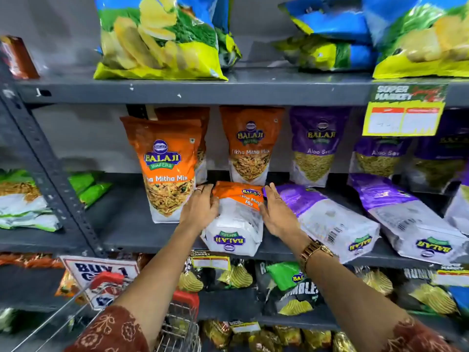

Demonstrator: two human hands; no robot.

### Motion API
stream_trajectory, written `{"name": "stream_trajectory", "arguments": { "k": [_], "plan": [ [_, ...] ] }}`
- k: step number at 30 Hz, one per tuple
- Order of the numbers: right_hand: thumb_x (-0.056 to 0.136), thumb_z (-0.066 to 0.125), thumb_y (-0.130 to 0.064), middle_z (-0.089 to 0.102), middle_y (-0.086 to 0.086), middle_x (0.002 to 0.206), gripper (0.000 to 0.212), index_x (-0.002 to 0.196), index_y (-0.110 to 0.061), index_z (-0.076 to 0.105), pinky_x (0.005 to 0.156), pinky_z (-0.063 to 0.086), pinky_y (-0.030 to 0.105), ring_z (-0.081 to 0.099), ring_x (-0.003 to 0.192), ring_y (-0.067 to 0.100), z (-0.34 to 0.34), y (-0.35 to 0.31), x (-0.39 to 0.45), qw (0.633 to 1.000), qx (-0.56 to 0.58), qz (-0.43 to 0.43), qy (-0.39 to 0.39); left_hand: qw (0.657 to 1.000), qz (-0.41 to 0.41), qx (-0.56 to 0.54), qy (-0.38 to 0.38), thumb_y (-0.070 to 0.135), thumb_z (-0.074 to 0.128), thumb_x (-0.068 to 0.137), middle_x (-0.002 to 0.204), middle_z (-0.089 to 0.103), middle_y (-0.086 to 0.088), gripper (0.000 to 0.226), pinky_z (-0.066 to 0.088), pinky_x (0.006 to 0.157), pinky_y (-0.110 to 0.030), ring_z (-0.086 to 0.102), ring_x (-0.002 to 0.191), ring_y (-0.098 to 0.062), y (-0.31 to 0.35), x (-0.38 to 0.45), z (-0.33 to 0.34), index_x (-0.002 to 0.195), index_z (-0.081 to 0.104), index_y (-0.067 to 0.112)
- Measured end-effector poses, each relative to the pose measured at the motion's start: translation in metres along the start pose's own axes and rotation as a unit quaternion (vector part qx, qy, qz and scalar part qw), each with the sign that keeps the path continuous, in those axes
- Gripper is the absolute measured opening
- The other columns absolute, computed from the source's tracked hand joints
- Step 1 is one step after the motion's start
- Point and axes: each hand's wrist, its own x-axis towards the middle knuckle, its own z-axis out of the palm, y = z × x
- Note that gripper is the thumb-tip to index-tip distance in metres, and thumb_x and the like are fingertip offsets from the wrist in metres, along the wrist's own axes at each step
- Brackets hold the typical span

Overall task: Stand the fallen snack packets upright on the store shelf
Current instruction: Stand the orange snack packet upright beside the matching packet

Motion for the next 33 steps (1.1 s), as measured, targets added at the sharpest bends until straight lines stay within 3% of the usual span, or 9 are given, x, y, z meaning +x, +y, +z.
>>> {"name": "stream_trajectory", "arguments": {
  "k": [6,12,14,18,21,26,28,30,33],
  "plan": [
    [0.094,0.036,-0.038,0.046,0.024,0.137,0.056,0.139,-0.006,0.026,0.101,0.041,0.045,0.048,0.122,0.039,0.021,0.003,0.019,0.993,0.052,0.092,-0.046,0.974,-0.106,-0.192,-0.05,0.025,0.05,0.09,0.123,0.059,-0.023,0.042,0.042,0.095,-0.037,0.053,0.116,-0.036,-0.011,0.023,0.02,0.124,0.048,0.001],
    [0.089,0.045,-0.047,0.054,0.021,0.13,0.059,0.13,-0.005,0.039,0.103,0.039,0.042,0.051,0.119,0.039,0.034,0.006,0.038,0.964,0.161,0.204,-0.057,0.915,-0.232,-0.306,-0.121,0.043,0.06,0.077,0.116,0.064,-0.017,0.038,0.045,0.096,-0.039,0.058,0.099,-0.03,-0.023,0.043,0.038,0.097,0.06,0.01],
    [0.083,0.052,-0.05,0.057,0.019,0.129,0.061,0.126,-0.007,0.044,0.104,0.041,0.043,0.053,0.117,0.036,0.043,0.014,0.047,0.95,0.197,0.235,-0.059,0.891,-0.265,-0.348,-0.121,0.042,0.067,0.07,0.113,0.065,-0.017,0.047,0.048,0.097,-0.042,0.061,0.1,-0.032,-0.03,0.049,0.044,0.1,0.061,0.007],
    [0.074,0.069,-0.042,0.061,0.014,0.121,0.058,0.118,-0.007,0.053,0.1,0.044,0.039,0.057,0.111,0.033,0.044,0.014,0.053,0.926,0.251,0.277,-0.055,0.827,-0.316,-0.444,-0.14,0.026,0.073,0.071,0.106,0.064,-0.018,0.051,0.051,0.068,-0.031,0.062,0.084,-0.03,-0.03,0.051,0.042,0.11,0.052,0.002],
    [0.07,0.075,-0.026,0.067,0.015,0.113,0.03,0.092,-0.009,0.064,0.098,0.048,0.042,0.063,0.101,0.032,0.041,0.01,0.049,0.893,0.328,0.304,-0.049,0.803,-0.319,-0.478,-0.157,0.02,0.073,0.072,0.092,0.066,-0.016,0.044,0.052,0.065,-0.031,0.063,0.074,-0.028,-0.031,0.052,0.043,0.107,0.052,0.0],
    [0.07,0.074,-0.005,0.068,0.019,0.107,0.016,0.068,-0.013,0.06,0.083,0.051,0.036,0.064,0.082,0.026,0.036,0.004,0.04,0.862,0.416,0.29,-0.018,0.798,-0.316,-0.5,-0.121,0.006,0.071,0.073,0.073,0.063,-0.012,0.018,0.052,0.05,-0.024,0.06,0.063,-0.024,-0.027,0.042,0.04,0.084,0.058,0.0],
    [0.07,0.072,0.0,0.068,0.019,0.107,0.014,0.075,-0.008,0.062,0.086,0.05,0.035,0.062,0.085,0.025,0.032,-0.001,0.037,0.859,0.437,0.268,-0.01,0.811,-0.296,-0.497,-0.083,0.001,0.069,0.074,0.067,0.058,-0.006,0.014,0.044,0.036,-0.011,0.054,0.06,-0.017,-0.023,0.035,0.036,0.072,0.056,0.005],
    [0.07,0.071,0.004,0.068,0.019,0.109,0.024,0.092,-0.002,0.064,0.088,0.048,0.033,0.062,0.089,0.024,0.026,-0.007,0.034,0.86,0.45,0.241,0.004,0.822,-0.271,-0.499,-0.042,-0.003,0.067,0.074,0.067,0.057,0.0,0.025,0.04,0.037,-0.007,0.051,0.061,-0.013,-0.02,0.031,0.032,0.064,0.054,0.015],
    [0.07,0.069,0.009,0.066,0.02,0.113,0.036,0.105,0.001,0.061,0.088,0.048,0.033,0.063,0.095,0.026,0.017,-0.015,0.031,0.86,0.467,0.202,0.032,0.824,-0.226,-0.519,-0.007,-0.011,0.066,0.071,0.087,0.065,-0.004,0.024,0.045,0.048,-0.008,0.056,0.07,-0.014,-0.015,0.027,0.023,0.081,0.063,0.011]
  ]
}}
